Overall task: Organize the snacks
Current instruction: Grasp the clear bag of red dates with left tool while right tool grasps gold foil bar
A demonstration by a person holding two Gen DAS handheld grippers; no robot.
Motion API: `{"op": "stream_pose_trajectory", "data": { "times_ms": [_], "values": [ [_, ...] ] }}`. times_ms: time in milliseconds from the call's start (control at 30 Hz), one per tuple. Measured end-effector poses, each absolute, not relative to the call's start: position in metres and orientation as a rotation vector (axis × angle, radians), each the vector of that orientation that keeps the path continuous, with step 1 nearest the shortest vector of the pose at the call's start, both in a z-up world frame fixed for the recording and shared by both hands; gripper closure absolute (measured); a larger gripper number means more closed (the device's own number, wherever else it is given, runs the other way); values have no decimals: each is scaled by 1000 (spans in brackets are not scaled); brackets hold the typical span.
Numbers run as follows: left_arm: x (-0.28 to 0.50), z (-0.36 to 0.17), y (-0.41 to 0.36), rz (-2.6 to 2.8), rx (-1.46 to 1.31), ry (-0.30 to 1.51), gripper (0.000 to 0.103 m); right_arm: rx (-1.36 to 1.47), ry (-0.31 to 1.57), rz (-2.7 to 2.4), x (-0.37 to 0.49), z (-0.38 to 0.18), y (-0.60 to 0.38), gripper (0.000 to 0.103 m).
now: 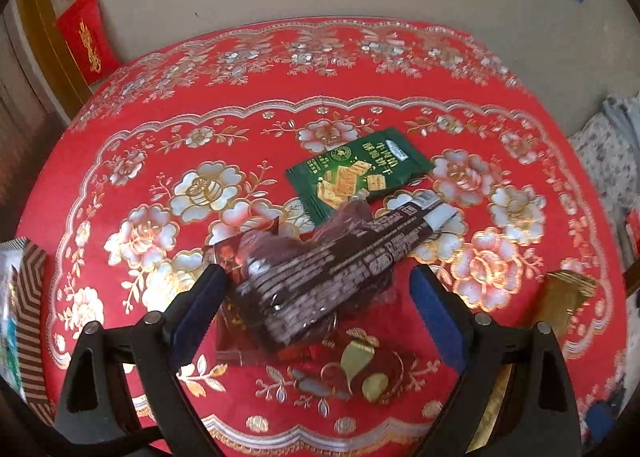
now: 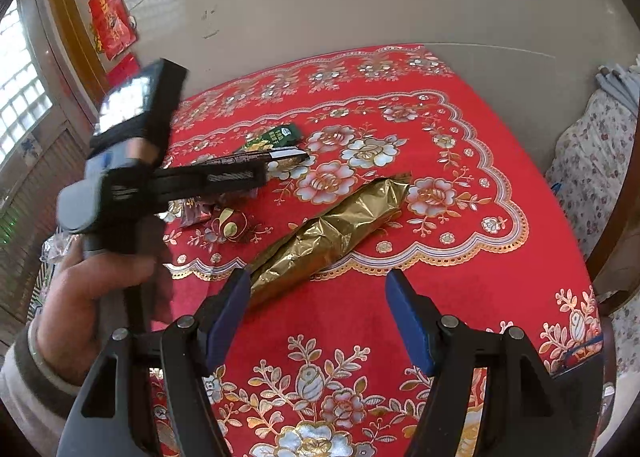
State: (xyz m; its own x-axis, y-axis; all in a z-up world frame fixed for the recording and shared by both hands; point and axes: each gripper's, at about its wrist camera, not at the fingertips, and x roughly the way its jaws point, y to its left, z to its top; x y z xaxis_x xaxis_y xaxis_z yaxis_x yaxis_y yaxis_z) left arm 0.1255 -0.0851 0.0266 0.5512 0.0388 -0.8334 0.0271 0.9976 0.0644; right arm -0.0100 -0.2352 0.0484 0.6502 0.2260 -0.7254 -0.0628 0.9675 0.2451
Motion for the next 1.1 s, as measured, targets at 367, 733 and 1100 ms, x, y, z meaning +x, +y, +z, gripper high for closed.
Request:
{"op": "stream_pose_trajectory", "data": {
  "times_ms": [367, 733, 1100],
  "values": [
    [128, 25, -97, 12, 93, 951, 18, 239, 839, 183, -12, 49, -240, 33],
    [110, 37, -63, -74, 31, 947, 38, 239, 844, 177, -14, 48, -237, 33],
    [74, 44, -16, -133, -32, 964, 66, 354, 863, 181, -6, 43, -241, 33]
  ]
}}
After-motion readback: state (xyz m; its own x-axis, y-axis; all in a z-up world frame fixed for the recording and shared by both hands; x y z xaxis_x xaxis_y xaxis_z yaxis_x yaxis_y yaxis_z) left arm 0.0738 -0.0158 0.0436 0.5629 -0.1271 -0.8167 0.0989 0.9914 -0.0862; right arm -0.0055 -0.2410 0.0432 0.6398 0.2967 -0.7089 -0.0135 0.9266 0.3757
